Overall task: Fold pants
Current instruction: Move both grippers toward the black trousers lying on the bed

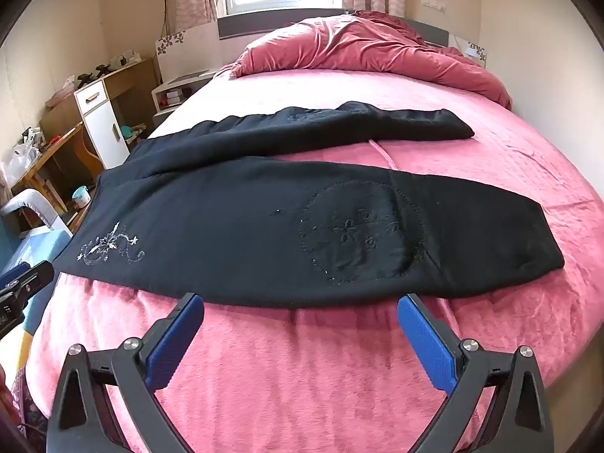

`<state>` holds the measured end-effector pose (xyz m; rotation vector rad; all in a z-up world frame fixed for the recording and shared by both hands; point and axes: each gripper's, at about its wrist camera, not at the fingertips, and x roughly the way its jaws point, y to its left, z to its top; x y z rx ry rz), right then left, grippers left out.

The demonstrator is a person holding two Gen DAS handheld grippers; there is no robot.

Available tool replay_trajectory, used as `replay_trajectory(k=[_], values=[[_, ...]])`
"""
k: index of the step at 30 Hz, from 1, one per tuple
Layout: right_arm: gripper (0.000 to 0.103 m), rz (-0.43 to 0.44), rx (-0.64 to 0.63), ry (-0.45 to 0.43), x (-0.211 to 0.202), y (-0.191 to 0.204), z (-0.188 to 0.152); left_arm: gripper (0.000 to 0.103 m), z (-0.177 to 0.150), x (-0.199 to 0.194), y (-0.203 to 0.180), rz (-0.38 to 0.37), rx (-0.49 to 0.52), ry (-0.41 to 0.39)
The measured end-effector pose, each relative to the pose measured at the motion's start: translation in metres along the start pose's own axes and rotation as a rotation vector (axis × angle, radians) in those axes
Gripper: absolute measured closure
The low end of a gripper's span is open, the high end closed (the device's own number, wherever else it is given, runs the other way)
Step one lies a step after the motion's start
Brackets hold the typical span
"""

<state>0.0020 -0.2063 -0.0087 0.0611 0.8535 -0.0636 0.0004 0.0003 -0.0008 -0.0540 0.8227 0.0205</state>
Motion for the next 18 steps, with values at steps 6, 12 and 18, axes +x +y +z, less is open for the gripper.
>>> replay_trajectory(k=[6, 12, 18], values=[[0.000, -0.004, 0.004, 0.006, 0.0017, -0.0024, -0.0016, 0.041, -0.0005, 0.0038, 0.0000, -0.002, -0.003, 0.020], [0.000, -0.003, 0.014, 0.009, 0.0028, -0.0058, -0.0030, 0.041, -0.0043, 0.0070, 0.0028, -0.006, -0.002, 0.022], [0.000, -0.001, 0.021, 0.014, 0.0039, -0.0089, -0.0034, 0.041, -0.0063, 0.0087, 0.0032, -0.005, 0.002, 0.032]])
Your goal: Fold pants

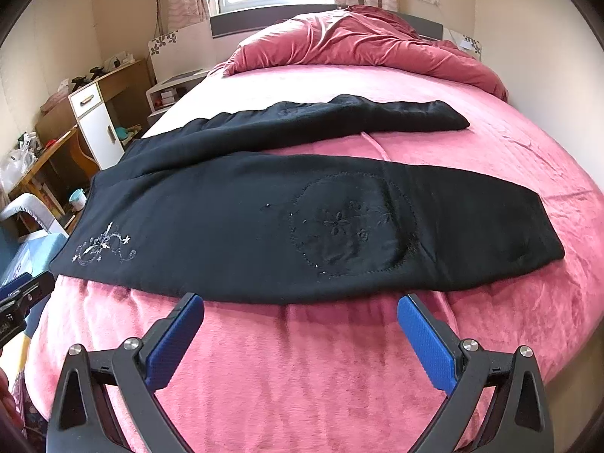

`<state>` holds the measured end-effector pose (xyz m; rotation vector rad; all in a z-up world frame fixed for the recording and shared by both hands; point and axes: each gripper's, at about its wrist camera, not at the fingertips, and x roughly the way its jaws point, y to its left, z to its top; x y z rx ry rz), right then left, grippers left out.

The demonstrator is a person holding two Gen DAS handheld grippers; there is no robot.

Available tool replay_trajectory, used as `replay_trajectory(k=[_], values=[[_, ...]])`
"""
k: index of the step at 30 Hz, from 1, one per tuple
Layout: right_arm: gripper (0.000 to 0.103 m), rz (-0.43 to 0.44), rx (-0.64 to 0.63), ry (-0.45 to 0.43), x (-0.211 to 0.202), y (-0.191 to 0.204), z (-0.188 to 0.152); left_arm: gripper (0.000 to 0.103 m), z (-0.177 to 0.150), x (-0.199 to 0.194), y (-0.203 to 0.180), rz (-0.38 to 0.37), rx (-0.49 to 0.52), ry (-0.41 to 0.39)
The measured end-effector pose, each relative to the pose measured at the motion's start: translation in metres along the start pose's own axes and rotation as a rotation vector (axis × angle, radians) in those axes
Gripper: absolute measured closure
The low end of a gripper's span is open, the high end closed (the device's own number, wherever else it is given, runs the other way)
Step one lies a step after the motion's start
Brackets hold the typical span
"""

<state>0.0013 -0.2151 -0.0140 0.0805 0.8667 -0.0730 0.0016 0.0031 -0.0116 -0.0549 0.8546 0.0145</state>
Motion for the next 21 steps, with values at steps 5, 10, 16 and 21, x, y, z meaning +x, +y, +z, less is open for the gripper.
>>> replay_trajectory(k=[5, 10, 16, 21], values=[[0.000, 0.000, 0.002, 0.002, 0.001, -0.001, -0.001, 0.041, 0.000, 0.004, -0.001, -0.010, -0.006, 0.003], [0.000, 0.025, 0.011, 0.016, 0.002, -0.008, 0.000, 0.028, -0.001, 0.013, 0.008, -0.113, -0.077, 0.054], [0.000, 0.086, 0.165, 0.055, 0.003, -0.061, 0.002, 0.020, 0.000, 0.037, 0.029, -0.217, -0.172, 0.125], [0.000, 0.044, 0.417, 0.041, -0.001, -0.152, -0.005, 0.015, 0.006, 0.056, 0.055, -0.159, -0.206, 0.165]])
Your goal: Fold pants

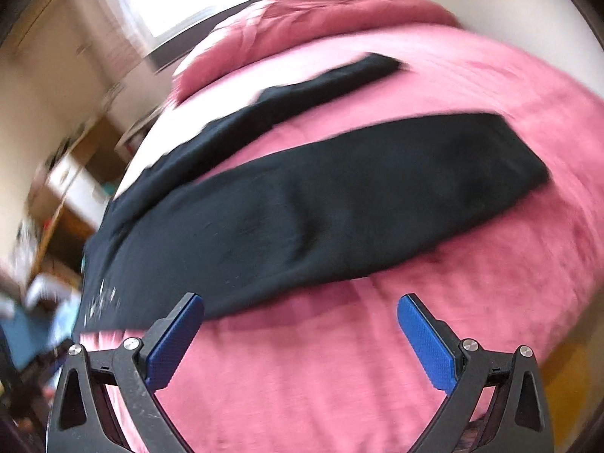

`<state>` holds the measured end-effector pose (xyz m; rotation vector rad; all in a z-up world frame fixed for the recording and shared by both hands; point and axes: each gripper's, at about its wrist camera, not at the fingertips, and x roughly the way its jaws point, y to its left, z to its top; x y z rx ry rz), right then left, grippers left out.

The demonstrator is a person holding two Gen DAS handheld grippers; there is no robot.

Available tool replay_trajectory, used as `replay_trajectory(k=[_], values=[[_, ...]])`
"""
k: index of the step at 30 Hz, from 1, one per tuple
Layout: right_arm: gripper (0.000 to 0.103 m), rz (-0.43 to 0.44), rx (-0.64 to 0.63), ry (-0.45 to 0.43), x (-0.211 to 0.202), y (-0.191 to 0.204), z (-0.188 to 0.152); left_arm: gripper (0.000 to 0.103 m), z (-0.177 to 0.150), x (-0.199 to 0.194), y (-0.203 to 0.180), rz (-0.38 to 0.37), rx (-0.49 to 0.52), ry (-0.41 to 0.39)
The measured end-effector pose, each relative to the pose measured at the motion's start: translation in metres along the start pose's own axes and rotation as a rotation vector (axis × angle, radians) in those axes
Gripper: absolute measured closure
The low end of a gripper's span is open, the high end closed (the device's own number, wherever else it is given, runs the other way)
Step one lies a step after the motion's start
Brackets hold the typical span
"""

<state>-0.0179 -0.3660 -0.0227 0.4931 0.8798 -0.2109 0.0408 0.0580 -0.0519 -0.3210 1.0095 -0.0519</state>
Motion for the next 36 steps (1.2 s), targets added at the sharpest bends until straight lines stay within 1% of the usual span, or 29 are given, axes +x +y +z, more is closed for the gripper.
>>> replay_trajectory(k=[1, 2, 4, 5, 6, 7, 8, 10, 11, 12, 13, 14, 15, 18, 20, 24, 30, 31, 32, 33, 34, 35, 36], values=[[0.002, -0.011, 0.051, -0.009, -0.001, -0.018, 0.006, 0.015, 0.003, 0.004, 0.007, 0.002, -0.017, 0.013], [0.004, -0.018, 0.107, -0.022, -0.002, -0.039, 0.011, 0.016, 0.005, 0.005, 0.013, 0.001, -0.033, 0.042], [0.014, -0.035, 0.215, -0.041, -0.002, -0.075, 0.022, 0.018, 0.008, 0.012, 0.027, 0.000, -0.088, 0.081], [0.017, -0.035, 0.253, -0.043, -0.001, -0.086, 0.026, 0.028, 0.009, 0.016, 0.033, 0.006, -0.109, 0.094], [0.024, -0.034, 0.290, -0.047, 0.001, -0.098, 0.030, 0.038, 0.011, 0.021, 0.040, 0.017, -0.129, 0.113], [0.026, -0.038, 0.330, -0.052, 0.005, -0.111, 0.035, 0.041, 0.011, 0.024, 0.047, 0.027, -0.155, 0.123], [0.026, -0.041, 0.377, -0.056, 0.010, -0.124, 0.040, 0.042, 0.012, 0.024, 0.051, 0.029, -0.171, 0.129], [0.030, -0.034, 0.426, -0.057, 0.019, -0.140, 0.049, 0.043, 0.014, 0.027, 0.061, 0.011, -0.215, 0.107], [0.030, -0.035, 0.453, -0.054, 0.026, -0.147, 0.054, 0.047, 0.015, 0.027, 0.065, 0.009, -0.231, 0.100], [0.034, -0.037, 0.468, -0.052, 0.031, -0.153, 0.057, 0.050, 0.015, 0.027, 0.069, 0.012, -0.244, 0.097], [0.038, -0.044, 0.478, -0.051, 0.036, -0.159, 0.062, 0.052, 0.018, 0.030, 0.074, -0.004, -0.254, 0.081], [0.039, -0.057, 0.489, -0.044, 0.042, -0.163, 0.066, 0.055, 0.018, 0.033, 0.080, -0.012, -0.276, 0.091], [0.042, -0.064, 0.498, -0.038, 0.047, -0.165, 0.069, 0.057, 0.019, 0.036, 0.083, -0.023, -0.292, 0.092], [0.043, -0.076, 0.503, -0.040, 0.057, -0.173, 0.080, 0.059, 0.023, 0.041, 0.089, -0.034, -0.329, 0.096], [0.043, -0.089, 0.486, -0.037, 0.060, -0.172, 0.087, 0.058, 0.029, 0.044, 0.093, -0.055, -0.348, 0.077], [0.044, -0.131, 0.434, -0.024, 0.066, -0.169, 0.099, 0.058, 0.039, 0.053, 0.101, -0.079, -0.408, 0.067], [0.049, -0.168, 0.391, -0.011, 0.075, -0.165, 0.107, 0.060, 0.057, 0.066, 0.106, -0.047, -0.440, 0.042], [0.052, -0.174, 0.383, -0.009, 0.076, -0.165, 0.109, 0.065, 0.060, 0.067, 0.106, -0.041, -0.437, 0.032], [0.055, -0.184, 0.371, -0.007, 0.077, -0.164, 0.110, 0.077, 0.061, 0.067, 0.106, -0.036, -0.438, 0.030], [0.061, -0.189, 0.367, -0.006, 0.077, -0.164, 0.111, 0.084, 0.063, 0.067, 0.107, -0.035, -0.441, 0.028], [0.069, -0.193, 0.363, -0.005, 0.077, -0.163, 0.113, 0.087, 0.063, 0.066, 0.106, -0.034, -0.439, 0.025], [0.073, -0.191, 0.358, -0.005, 0.076, -0.163, 0.115, 0.093, 0.064, 0.065, 0.106, -0.022, -0.430, 0.023], [0.079, -0.190, 0.353, -0.005, 0.075, -0.163, 0.116, 0.094, 0.063, 0.063, 0.105, -0.014, -0.419, 0.025]])
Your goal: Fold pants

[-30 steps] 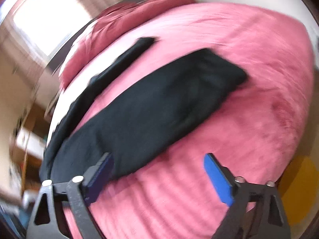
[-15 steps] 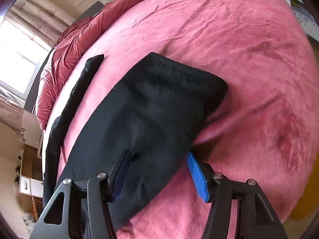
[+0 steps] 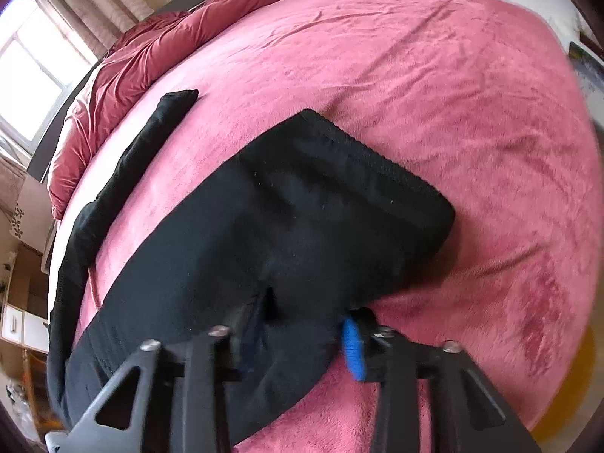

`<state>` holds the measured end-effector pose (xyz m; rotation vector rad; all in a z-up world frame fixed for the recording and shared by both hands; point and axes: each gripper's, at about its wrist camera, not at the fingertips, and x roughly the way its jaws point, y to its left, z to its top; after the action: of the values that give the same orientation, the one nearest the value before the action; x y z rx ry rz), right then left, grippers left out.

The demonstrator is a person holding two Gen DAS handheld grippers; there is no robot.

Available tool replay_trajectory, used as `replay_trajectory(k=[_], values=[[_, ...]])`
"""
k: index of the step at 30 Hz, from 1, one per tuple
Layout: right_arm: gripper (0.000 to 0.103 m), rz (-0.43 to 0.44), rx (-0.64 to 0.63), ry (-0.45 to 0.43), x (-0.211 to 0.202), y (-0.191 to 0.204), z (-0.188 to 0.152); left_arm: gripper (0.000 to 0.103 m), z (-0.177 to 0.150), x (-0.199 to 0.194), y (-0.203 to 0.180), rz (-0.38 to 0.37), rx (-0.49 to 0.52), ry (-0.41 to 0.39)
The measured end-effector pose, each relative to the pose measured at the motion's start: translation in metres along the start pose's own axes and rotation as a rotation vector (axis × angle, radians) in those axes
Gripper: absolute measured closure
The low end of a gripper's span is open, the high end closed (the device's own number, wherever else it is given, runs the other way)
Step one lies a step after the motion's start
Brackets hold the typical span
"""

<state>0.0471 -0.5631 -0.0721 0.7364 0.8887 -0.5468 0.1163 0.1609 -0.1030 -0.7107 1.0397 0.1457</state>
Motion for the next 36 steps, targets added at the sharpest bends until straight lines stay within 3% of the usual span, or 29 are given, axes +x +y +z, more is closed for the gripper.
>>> replay_trajectory(k=[10, 16, 25, 28, 30, 32, 34, 36], values=[[0.086, 0.028, -0.056, -0.066, -0.052, -0.005, 0.009, 0.096, -0.011, -0.055, -0.016, -0.078, 0.051, -0.062], [0.092, 0.002, -0.039, -0.074, -0.070, -0.028, 0.009, 0.096, -0.034, -0.086, -0.002, -0.093, 0.056, -0.062], [0.092, -0.083, -0.019, -0.040, -0.079, -0.080, -0.008, 0.096, -0.075, -0.098, 0.020, -0.047, 0.100, 0.023], [0.092, -0.114, -0.007, -0.027, -0.078, -0.093, -0.015, 0.096, -0.085, -0.090, 0.017, 0.003, 0.145, 0.053], [0.092, -0.118, 0.010, -0.009, -0.073, -0.097, -0.015, 0.090, -0.086, -0.084, 0.013, 0.041, 0.168, 0.068], [0.084, -0.122, 0.027, -0.008, -0.074, -0.100, -0.016, 0.079, -0.085, -0.083, 0.006, 0.092, 0.205, 0.078], [0.052, -0.134, 0.031, -0.018, -0.078, -0.100, -0.015, 0.075, -0.082, -0.085, 0.003, 0.146, 0.236, 0.083], [0.040, -0.143, 0.015, -0.060, -0.091, -0.095, -0.013, 0.074, -0.078, -0.094, 0.008, 0.188, 0.253, 0.069]])
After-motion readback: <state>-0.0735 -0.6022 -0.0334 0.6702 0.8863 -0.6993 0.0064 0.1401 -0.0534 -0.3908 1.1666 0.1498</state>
